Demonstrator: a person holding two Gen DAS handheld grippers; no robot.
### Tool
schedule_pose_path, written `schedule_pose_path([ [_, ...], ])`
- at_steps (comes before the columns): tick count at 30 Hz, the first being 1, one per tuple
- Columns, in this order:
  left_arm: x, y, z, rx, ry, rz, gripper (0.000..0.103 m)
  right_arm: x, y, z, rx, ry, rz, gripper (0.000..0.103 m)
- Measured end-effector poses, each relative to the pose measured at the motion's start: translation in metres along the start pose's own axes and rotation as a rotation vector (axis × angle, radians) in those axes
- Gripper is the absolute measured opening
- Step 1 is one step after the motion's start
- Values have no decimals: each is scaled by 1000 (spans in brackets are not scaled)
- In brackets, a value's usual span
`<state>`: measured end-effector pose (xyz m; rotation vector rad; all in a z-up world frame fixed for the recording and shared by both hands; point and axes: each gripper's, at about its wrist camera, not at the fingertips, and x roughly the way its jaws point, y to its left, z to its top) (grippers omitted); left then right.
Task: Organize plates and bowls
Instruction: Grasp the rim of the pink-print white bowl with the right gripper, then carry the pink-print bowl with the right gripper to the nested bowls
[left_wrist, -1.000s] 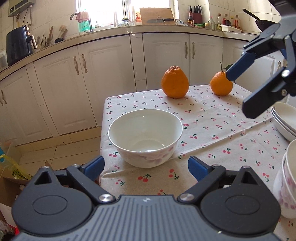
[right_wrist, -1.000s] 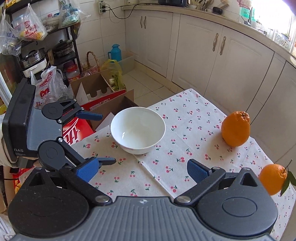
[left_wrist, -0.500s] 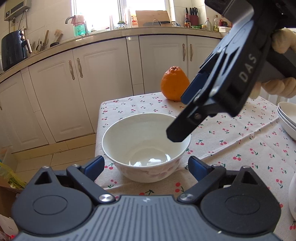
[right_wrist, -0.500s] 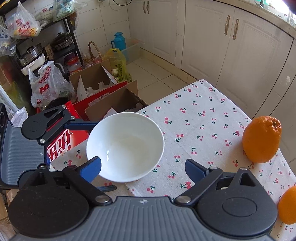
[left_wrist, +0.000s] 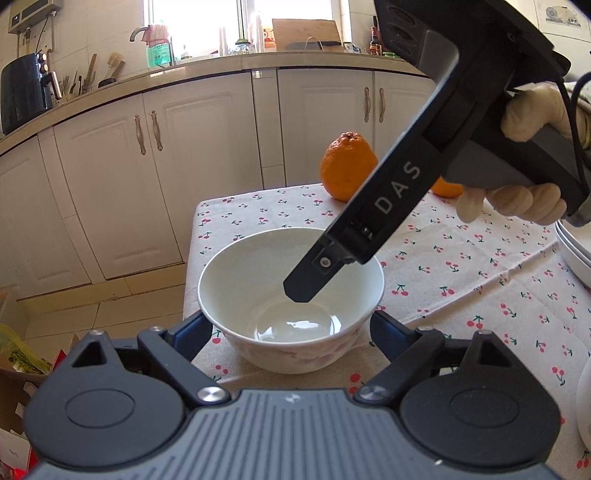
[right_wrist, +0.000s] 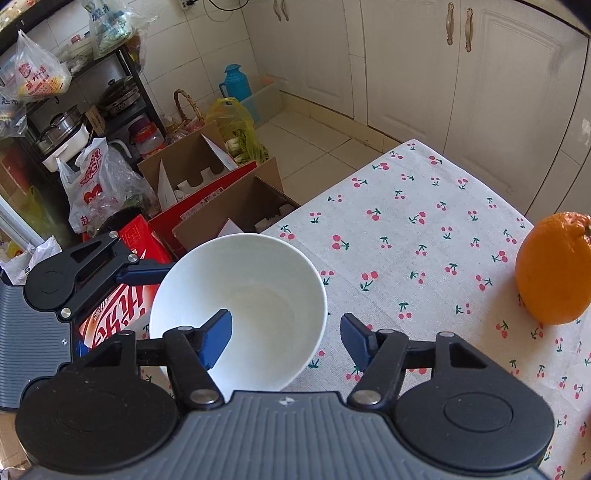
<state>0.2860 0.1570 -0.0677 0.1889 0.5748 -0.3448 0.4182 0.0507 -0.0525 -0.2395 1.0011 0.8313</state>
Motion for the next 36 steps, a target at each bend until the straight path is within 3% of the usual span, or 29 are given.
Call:
schedule_pose_path([
  [5, 0, 0, 1, 0, 2, 0, 91, 2, 1, 1, 9, 2, 38, 58],
  [19, -5, -1, 6, -8, 20, -15, 91, -9, 9, -3, 3, -3, 27, 59],
  [36, -62, -41, 16, 26, 37, -30, 91, -70, 39, -42, 5, -48, 34, 60],
])
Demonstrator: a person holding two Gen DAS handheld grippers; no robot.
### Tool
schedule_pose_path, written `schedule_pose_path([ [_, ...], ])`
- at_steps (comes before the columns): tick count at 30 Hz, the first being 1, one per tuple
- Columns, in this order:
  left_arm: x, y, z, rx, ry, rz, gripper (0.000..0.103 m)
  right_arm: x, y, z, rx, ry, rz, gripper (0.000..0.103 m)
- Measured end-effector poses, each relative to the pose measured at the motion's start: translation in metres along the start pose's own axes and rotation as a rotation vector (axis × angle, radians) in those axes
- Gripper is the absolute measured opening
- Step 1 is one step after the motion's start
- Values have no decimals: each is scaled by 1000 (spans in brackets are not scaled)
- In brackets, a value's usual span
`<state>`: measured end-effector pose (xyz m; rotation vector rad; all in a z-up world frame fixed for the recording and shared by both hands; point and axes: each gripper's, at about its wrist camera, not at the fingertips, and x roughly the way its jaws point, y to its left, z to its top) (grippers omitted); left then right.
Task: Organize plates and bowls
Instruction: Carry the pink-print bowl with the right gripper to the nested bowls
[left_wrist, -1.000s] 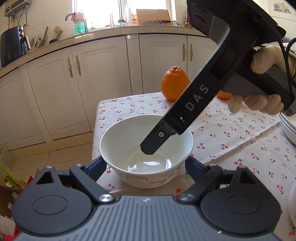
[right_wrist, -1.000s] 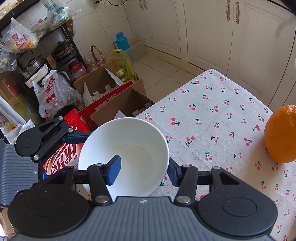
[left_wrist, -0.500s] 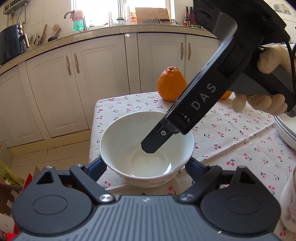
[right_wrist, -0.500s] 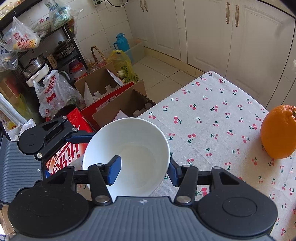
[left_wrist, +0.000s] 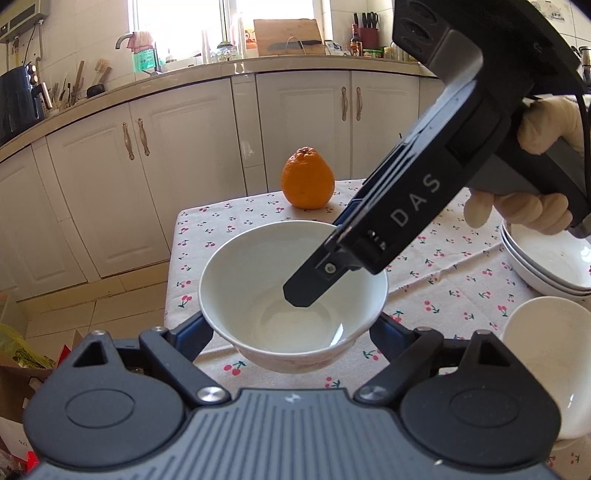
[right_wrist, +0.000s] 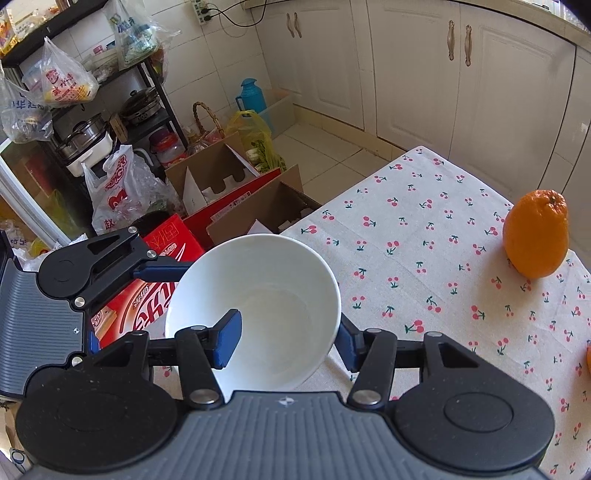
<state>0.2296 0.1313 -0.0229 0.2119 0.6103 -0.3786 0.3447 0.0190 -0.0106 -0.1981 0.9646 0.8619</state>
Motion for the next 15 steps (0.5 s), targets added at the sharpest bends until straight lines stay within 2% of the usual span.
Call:
schedule_pose_path([
  [15, -54, -46, -6, 24, 4, -37, 91, -58, 39, -54, -10, -31, -23, 60],
])
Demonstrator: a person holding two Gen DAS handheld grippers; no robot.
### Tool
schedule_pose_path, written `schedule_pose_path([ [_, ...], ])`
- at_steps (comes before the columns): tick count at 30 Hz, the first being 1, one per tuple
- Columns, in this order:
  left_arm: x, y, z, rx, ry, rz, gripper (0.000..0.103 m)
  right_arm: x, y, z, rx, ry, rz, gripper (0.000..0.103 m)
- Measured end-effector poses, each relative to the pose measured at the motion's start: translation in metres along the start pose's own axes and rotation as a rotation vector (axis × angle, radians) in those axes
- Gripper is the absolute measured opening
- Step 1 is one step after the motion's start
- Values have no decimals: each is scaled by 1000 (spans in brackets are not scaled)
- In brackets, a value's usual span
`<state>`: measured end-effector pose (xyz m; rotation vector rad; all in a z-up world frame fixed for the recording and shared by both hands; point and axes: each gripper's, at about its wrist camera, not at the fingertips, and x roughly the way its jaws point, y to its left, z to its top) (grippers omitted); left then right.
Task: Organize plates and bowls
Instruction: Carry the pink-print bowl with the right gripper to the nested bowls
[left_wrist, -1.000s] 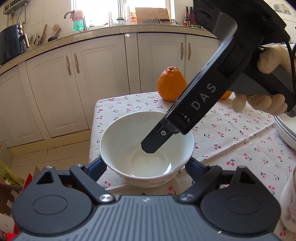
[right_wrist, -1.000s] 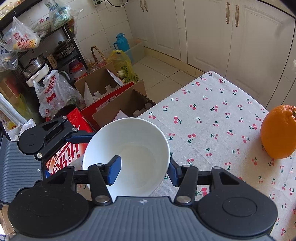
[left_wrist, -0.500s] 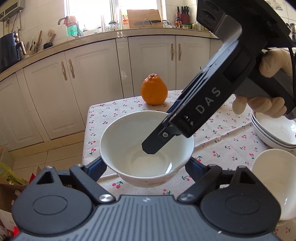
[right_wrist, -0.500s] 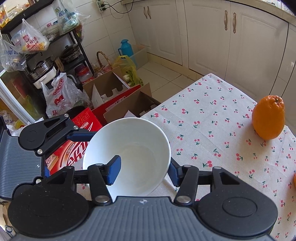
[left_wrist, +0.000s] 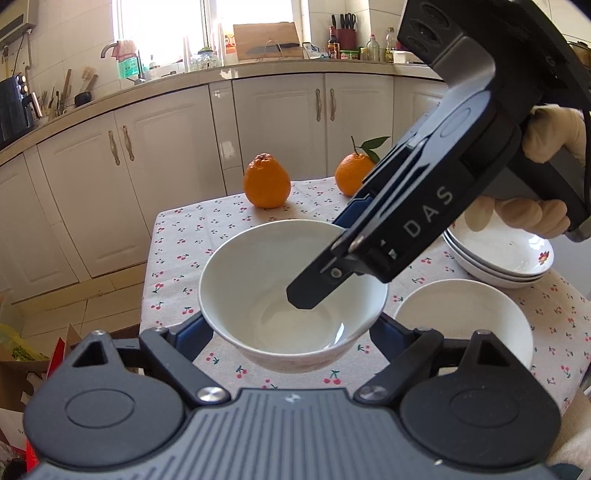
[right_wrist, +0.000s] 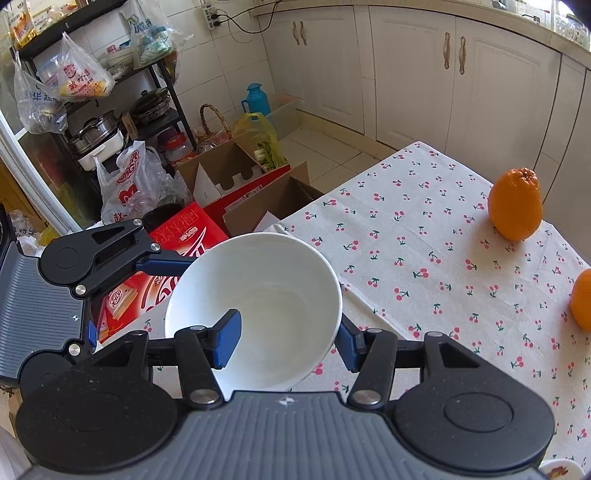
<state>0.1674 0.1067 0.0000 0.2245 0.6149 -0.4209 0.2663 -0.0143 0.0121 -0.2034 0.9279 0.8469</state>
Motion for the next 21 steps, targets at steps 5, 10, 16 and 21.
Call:
schedule_pose_path([
  [5, -16, -20, 0, 12, -10, -27, 91, -23, 7, -20, 9, -22, -13, 61],
  [10, -26, -38, -1, 22, -17, -53, 91, -43, 13, -39, 7, -32, -32, 61],
  [16, -30, -57, -4, 16, -15, -89, 91, -60, 12, -63, 34, -44, -40, 62],
  [21, -29, -73, -6, 18, -8, -113, 91, -69, 10, -81, 50, -46, -55, 62],
])
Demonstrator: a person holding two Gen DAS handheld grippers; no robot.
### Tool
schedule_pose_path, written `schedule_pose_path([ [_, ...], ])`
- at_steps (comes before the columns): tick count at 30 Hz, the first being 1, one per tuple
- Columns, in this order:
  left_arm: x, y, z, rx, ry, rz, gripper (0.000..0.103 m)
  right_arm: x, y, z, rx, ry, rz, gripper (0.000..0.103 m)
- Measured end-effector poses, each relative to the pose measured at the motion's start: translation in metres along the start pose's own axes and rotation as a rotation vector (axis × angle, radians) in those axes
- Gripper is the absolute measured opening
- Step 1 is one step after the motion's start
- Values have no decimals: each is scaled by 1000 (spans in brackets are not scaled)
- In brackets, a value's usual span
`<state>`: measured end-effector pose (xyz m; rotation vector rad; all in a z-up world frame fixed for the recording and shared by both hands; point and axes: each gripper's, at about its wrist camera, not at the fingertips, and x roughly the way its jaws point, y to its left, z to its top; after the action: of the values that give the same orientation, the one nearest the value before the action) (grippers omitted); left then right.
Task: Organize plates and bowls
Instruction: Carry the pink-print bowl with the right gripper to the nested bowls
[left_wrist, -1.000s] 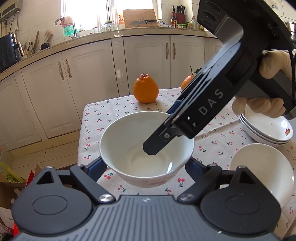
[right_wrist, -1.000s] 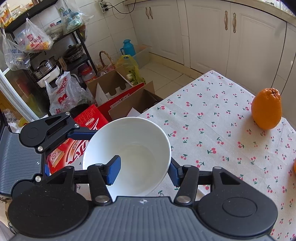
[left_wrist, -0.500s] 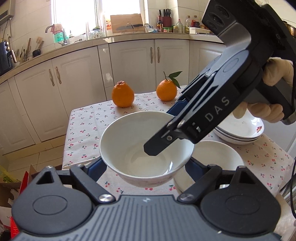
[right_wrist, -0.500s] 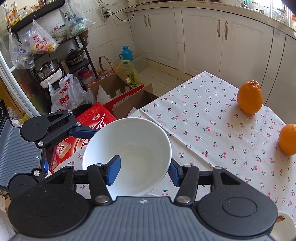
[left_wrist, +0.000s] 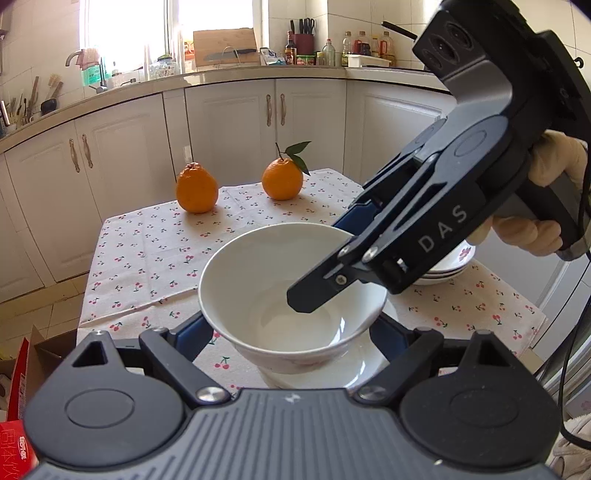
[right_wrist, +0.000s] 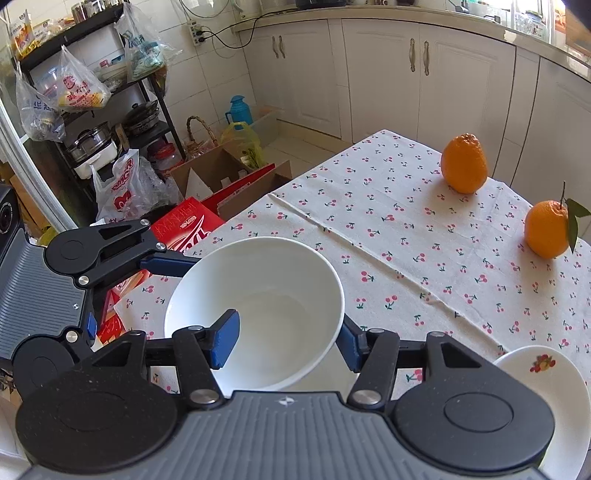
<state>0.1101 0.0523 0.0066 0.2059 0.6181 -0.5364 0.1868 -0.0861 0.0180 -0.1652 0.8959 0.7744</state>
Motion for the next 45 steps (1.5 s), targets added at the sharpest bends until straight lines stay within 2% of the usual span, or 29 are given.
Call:
schedule_pose_path([
  [15, 13, -14, -6, -21, 38, -34, 91, 2, -13, -25, 30, 8, -4, 63],
  [45, 17, -2, -12, -61, 43, -78, 92, 11, 7, -25, -70, 24, -82, 66],
])
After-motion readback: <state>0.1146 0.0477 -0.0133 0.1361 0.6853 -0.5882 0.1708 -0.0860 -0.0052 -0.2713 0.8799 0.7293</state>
